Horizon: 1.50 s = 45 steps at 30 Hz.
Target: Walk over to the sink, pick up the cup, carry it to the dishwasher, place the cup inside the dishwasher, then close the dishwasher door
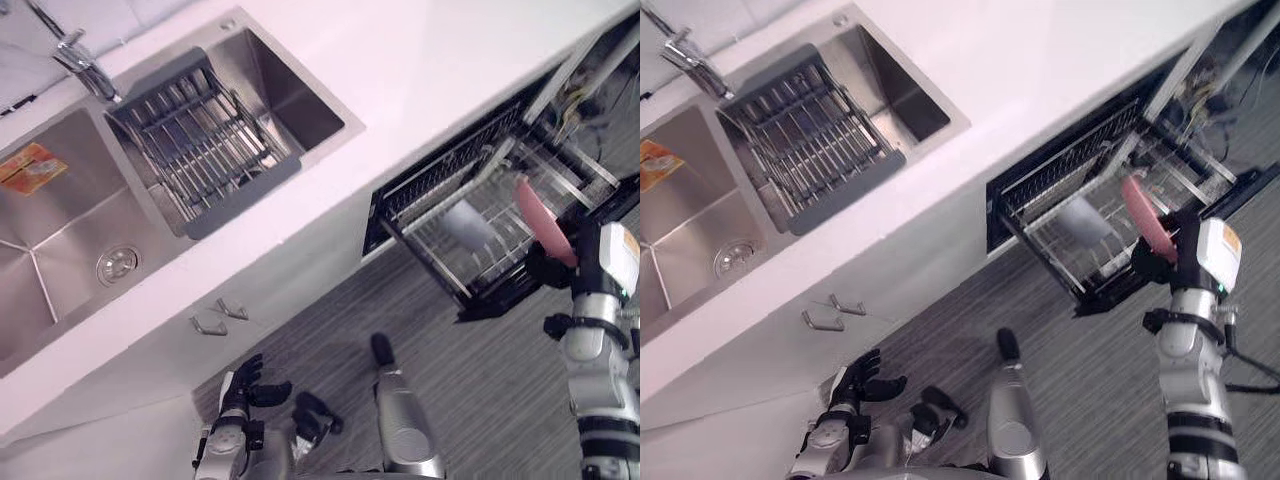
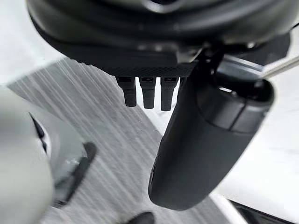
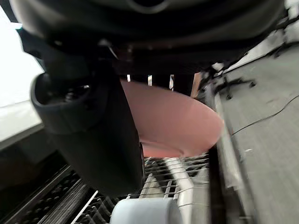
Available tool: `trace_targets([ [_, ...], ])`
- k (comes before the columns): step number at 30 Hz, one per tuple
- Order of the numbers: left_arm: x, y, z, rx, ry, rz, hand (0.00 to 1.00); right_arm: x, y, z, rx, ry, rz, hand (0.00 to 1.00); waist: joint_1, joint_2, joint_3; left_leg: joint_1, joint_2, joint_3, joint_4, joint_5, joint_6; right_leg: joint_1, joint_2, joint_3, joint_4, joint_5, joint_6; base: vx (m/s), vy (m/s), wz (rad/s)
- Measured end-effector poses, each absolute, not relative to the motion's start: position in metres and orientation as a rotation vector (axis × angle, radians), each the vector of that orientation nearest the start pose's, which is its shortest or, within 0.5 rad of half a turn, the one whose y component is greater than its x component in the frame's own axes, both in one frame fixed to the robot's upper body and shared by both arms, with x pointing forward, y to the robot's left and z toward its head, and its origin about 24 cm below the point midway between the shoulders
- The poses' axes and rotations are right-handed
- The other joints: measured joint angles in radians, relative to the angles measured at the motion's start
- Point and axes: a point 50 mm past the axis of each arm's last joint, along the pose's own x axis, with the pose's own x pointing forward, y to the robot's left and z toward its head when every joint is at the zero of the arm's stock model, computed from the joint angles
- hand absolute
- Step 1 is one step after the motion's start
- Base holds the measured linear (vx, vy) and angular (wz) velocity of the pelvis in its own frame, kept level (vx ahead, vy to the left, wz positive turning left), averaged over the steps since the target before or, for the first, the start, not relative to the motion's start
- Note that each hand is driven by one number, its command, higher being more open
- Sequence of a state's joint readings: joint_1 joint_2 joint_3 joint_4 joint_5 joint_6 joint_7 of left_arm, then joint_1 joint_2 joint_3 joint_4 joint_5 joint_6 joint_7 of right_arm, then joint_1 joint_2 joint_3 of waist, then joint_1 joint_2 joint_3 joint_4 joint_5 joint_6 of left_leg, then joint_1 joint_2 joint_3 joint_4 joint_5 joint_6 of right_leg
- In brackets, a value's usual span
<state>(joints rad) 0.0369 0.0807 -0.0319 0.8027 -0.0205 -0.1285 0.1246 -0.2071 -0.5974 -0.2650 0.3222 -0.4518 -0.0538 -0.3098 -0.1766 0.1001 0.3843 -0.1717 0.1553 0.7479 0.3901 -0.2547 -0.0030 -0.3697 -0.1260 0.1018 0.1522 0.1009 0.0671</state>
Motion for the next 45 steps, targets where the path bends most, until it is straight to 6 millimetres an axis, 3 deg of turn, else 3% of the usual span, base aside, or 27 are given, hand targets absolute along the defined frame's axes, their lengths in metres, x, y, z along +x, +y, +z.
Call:
trace_targets([
  [4,0.189,0.173,-0.110,0.115,0.640,0.104,0.90,0.287,-0.346,0.113,-0.908,-0.005,-0.640,0.30,0.050,0.010,0.033,-0.075,0.011,-0.017,-0.009,0.039,0.013,-0.053,0.002,-0.027,-0.030,0.033,0.004,0.01,-0.064,0.07],
  [11,0.217,0.162,-0.093,0.060,0.541,0.103,0.90,0.306,-0.342,0.137,-0.807,-0.057,-0.678,0.30,0.085,0.015,0.058,-0.110,0.009,-0.015,-0.031,0.054,0.013,-0.093,0.004,-0.033,-0.029,0.044,0.017,0.04,-0.049,0.03],
  [12,0.220,0.161,-0.090,0.057,0.525,0.101,0.90,0.310,-0.341,0.142,-0.780,-0.075,-0.683,0.90,0.086,0.015,0.058,-0.116,0.005,-0.016,-0.033,0.055,0.014,-0.099,0.002,-0.034,-0.028,0.044,0.017,-0.03,-0.015,0.09],
  [19,0.230,0.154,-0.084,0.012,0.496,0.128,0.90,0.323,-0.337,0.166,-0.734,-0.139,-0.730,0.90,0.118,0.012,0.060,-0.144,-0.001,-0.032,-0.036,0.061,0.018,-0.117,-0.007,-0.049,-0.027,0.044,0.017,-0.02,-0.029,0.08],
  [24,0.232,0.148,-0.082,-0.007,0.489,0.130,0.90,0.315,-0.323,0.187,-0.682,-0.281,-0.752,0.90,0.123,0.002,0.067,-0.145,0.001,-0.036,-0.034,0.062,0.018,-0.115,-0.006,-0.053,-0.028,0.044,0.017,0.01,-0.019,0.02],
  [27,0.235,0.148,-0.081,-0.007,0.480,0.128,0.90,0.299,-0.318,0.190,-0.659,-0.355,-0.782,0.90,0.122,-0.016,0.078,-0.137,0.007,-0.051,-0.024,0.061,0.017,-0.096,-0.005,-0.067,-0.027,0.043,0.018,-0.01,-0.035,0.10],
  [32,0.234,0.149,-0.081,-0.006,0.491,0.131,0.90,0.270,-0.316,0.178,-0.609,-0.383,-0.825,0.90,0.124,-0.030,0.086,-0.120,0.020,-0.060,0.005,0.048,0.017,-0.075,-0.003,-0.073,-0.002,0.029,0.017,-0.05,-0.031,0.02],
  [34,0.233,0.152,-0.083,-0.010,0.504,0.148,0.90,0.240,-0.313,0.158,-0.578,-0.358,-0.870,0.90,0.124,-0.043,0.089,-0.092,0.033,-0.061,0.020,0.037,0.010,-0.048,0.005,-0.076,0.013,0.012,0.017,-0.04,-0.038,-0.03],
  [35,0.233,0.153,-0.083,-0.010,0.506,0.149,0.90,0.234,-0.314,0.154,-0.578,-0.347,-0.877,0.90,0.124,-0.045,0.088,-0.087,0.035,-0.061,0.021,0.034,0.007,-0.044,0.006,-0.077,0.015,0.009,0.016,-0.01,-0.037,-0.02],
  [37,0.229,0.156,-0.086,-0.009,0.523,0.162,0.90,0.198,-0.316,0.130,-0.564,-0.274,-0.938,0.90,0.117,-0.061,0.083,-0.052,0.047,-0.063,0.031,0.023,0.001,-0.013,0.013,-0.081,0.035,-0.014,0.016,0.01,-0.032,-0.04],
  [41,0.219,0.164,-0.092,-0.013,0.556,0.198,0.90,0.146,-0.323,0.080,-0.449,-0.075,-1.035,0.90,0.094,-0.106,0.055,-0.008,0.062,-0.060,0.040,0.012,-0.008,0.017,0.023,-0.086,0.068,-0.046,0.011,0.06,-0.028,-0.04],
  [45,0.207,0.169,-0.100,-0.002,0.608,0.201,0.90,0.095,-0.329,0.012,-0.189,0.201,-1.163,0.90,0.078,-0.140,0.031,0.060,0.074,-0.059,0.047,-0.007,-0.023,0.060,0.031,-0.089,0.124,-0.098,0.005,0.06,-0.022,-0.05],
])
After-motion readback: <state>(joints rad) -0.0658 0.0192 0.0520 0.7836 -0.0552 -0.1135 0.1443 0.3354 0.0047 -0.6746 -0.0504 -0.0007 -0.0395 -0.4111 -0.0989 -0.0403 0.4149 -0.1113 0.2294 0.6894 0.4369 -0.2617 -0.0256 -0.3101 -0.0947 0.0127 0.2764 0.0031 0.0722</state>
